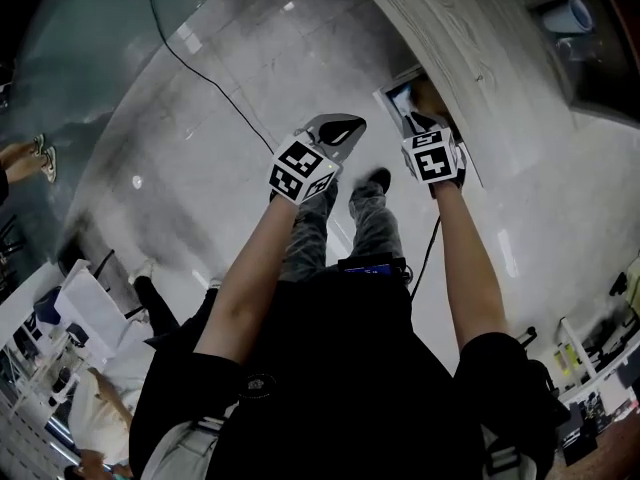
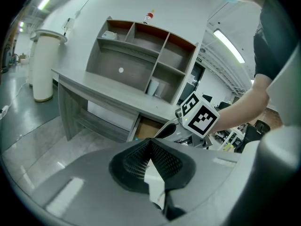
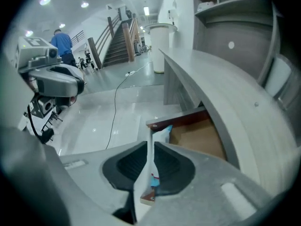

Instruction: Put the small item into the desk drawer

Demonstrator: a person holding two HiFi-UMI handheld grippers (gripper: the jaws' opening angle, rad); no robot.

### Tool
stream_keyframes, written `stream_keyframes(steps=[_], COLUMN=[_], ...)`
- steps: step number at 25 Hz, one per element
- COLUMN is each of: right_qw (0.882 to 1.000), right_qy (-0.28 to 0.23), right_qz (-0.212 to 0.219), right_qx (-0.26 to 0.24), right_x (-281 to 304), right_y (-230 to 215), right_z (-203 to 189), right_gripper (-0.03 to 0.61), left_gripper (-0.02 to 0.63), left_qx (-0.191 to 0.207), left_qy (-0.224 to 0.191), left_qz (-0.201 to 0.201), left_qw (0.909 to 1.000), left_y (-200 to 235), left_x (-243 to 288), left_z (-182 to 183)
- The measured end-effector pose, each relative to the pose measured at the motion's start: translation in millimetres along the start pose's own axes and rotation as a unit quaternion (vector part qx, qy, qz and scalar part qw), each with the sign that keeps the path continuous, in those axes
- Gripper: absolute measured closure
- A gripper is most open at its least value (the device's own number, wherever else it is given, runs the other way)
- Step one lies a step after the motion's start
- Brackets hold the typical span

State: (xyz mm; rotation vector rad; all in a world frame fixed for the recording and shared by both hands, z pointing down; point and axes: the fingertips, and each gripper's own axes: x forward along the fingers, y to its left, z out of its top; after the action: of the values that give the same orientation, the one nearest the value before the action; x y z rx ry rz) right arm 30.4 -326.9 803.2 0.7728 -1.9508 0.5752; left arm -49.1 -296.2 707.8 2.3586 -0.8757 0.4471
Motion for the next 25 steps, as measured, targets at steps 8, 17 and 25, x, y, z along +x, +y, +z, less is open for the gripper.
stream_keyframes(steps=[8, 17, 25], right_qw=[0.999, 0.992, 0.982], right_qy=[-0.029, -0.094, -0.157], right_qz=[-0.017, -0.016, -0.027], right_qx=[0.026, 0.080, 0.100], right_x=[-48, -108, -163], right_y=[2, 0, -3], right_z=[12, 28, 42], right_gripper=[0.578, 0.578, 0.578], left_gripper=[0.614, 0.613, 0.612], left_qx=[0.015, 0.038, 0.061], left_qy=[-0.007, -0.013, -0.018], left_qz=[-0.012, -0.030, -0.051], left_qw=[0.9998, 0.9987, 0.9967], left_y=[-15, -34, -52], left_x=[-15, -25, -29], left_z=[24, 53, 76])
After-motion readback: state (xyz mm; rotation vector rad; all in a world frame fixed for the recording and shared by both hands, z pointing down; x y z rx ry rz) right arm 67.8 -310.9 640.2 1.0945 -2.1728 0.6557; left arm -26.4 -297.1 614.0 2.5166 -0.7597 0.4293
